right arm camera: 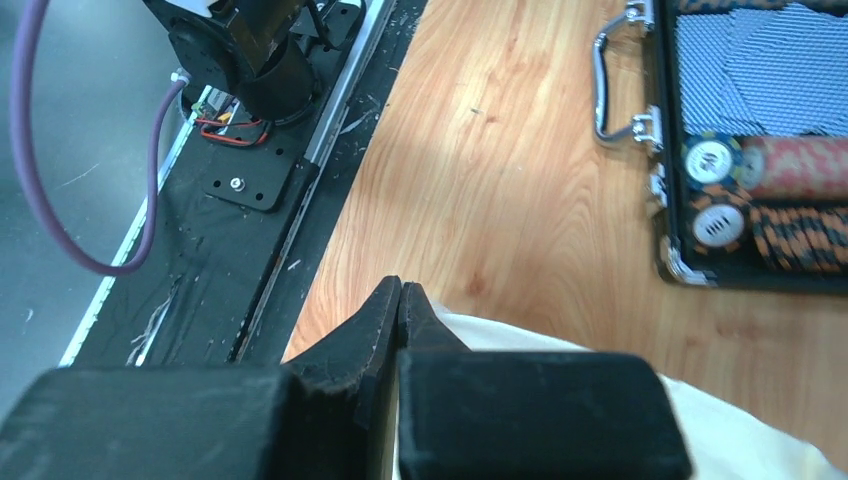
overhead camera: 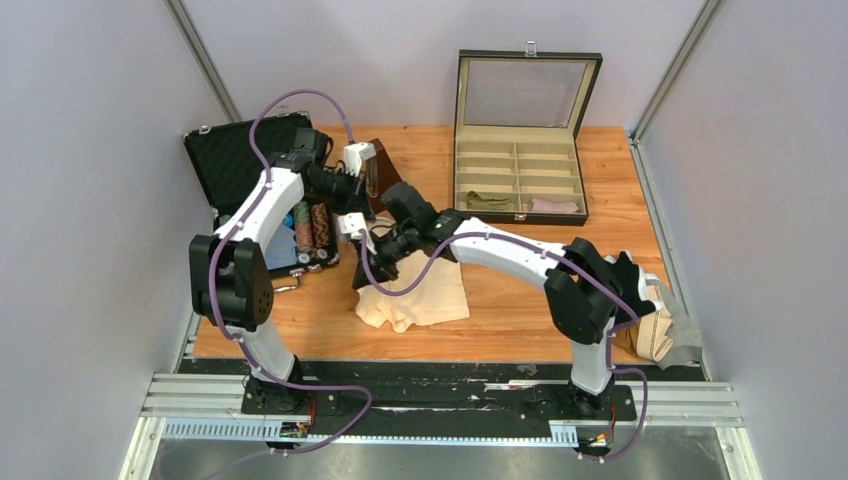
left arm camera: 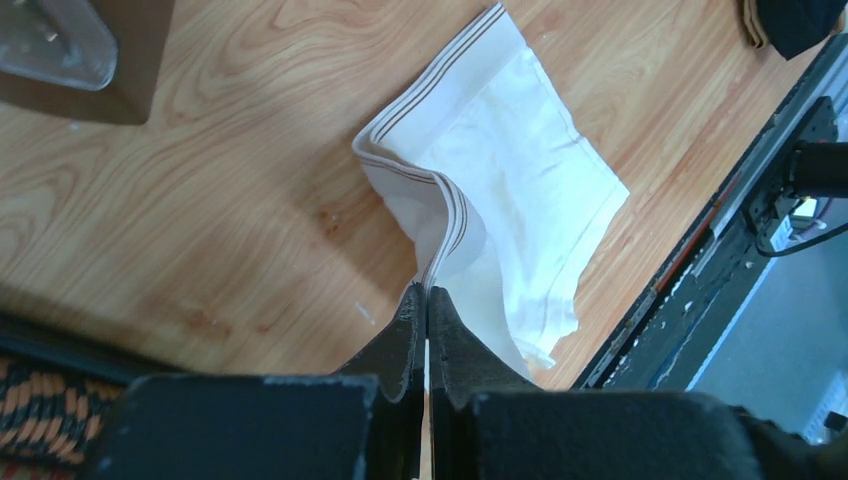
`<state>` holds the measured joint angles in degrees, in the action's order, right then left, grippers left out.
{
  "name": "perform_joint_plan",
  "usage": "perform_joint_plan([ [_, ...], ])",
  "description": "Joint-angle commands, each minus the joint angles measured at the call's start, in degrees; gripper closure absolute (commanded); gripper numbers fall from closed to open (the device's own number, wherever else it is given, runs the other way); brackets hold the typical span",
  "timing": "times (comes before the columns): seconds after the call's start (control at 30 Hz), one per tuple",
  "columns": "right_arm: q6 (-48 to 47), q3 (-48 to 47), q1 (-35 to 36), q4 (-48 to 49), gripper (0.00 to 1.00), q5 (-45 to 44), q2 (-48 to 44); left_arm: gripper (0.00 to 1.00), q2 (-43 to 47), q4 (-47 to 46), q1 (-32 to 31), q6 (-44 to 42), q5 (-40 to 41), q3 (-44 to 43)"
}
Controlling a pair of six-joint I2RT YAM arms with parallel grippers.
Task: Roll the underwear
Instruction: Fold the underwear at the center of the board.
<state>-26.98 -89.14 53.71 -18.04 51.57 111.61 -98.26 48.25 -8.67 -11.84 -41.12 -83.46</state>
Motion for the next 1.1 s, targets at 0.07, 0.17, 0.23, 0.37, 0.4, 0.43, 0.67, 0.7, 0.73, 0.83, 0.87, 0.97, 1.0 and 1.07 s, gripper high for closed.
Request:
perform_joint_plan([
  [0.07, 4.3, 6.05, -5.13, 2.92, 1.0, 2.7, -10.55, 1.0, -6.13, -4.07, -4.03, 6.99, -1.94, -6.81],
  [0.17, 5.58, 9.25, -8.17, 3.01, 1.0, 3.55, -13.82, 1.0, -8.57, -3.99, -6.17, 7.81, -2.15, -11.19],
  [0.23, 5.51, 11.96, -10.22, 2.95, 1.0, 3.71, -16.01, 1.0, -10.2, -3.63, -7.7, 7.46, -2.24, -13.38],
  [0.37, 4.46, 18.8, -15.09, 2.91, 1.0, 3.81, -20.51, 1.0, -13.71, -3.92, -10.12, 8.33, -2.49, -16.74],
  [0.4, 3.91, 20.6, -16.08, 2.85, 1.0, 3.72, -21.63, 1.0, -14.15, -4.6, -10.44, 9.2, -2.53, -17.13],
  [0.43, 3.41, 22.57, -17.03, 2.76, 1.0, 3.6, -22.77, 1.0, -15.27, -4.94, -11.01, 9.55, -2.62, -18.0],
  [0.67, 1.14, 31.73, -20.04, 1.83, 1.0, 2.68, -26.38, 1.0, -22.06, -6.28, -13.39, 11.25, -2.71, -23.51],
  [0.7, 0.76, 32.35, -20.31, 1.77, 1.0, 2.47, -26.24, 1.0, -22.96, -6.69, -13.74, 11.43, -2.68, -24.05],
  [0.73, 0.33, 32.88, -20.58, 1.69, 1.0, 2.15, -26.11, 1.0, -23.35, -6.95, -13.88, 11.5, -2.7, -24.22],
  [0.83, -0.53, 34.57, -21.88, 1.65, 1.0, 1.58, -25.76, 1.0, -24.4, -8.11, -14.59, 12.15, -2.77, -24.34],
  [0.87, -1.06, 35.16, -22.2, 1.57, 1.0, 1.38, -25.77, 1.0, -24.59, -8.27, -14.9, 12.47, -2.76, -24.35],
  [0.97, -2.89, 36.63, -22.89, 0.84, 1.0, 0.76, -26.02, 1.0, -25.34, -9.1, -15.56, 13.23, -2.88, -24.49],
  [1.0, -3.34, 37.0, -23.13, 0.54, 1.0, 0.59, -26.03, 1.0, -25.61, -9.21, -15.98, 13.32, -2.84, -24.72],
  [1.07, -3.96, 37.55, -23.93, 0.1, 1.0, 0.31, -25.99, 1.0, -26.05, -9.65, -16.62, 13.56, -2.63, -25.12],
])
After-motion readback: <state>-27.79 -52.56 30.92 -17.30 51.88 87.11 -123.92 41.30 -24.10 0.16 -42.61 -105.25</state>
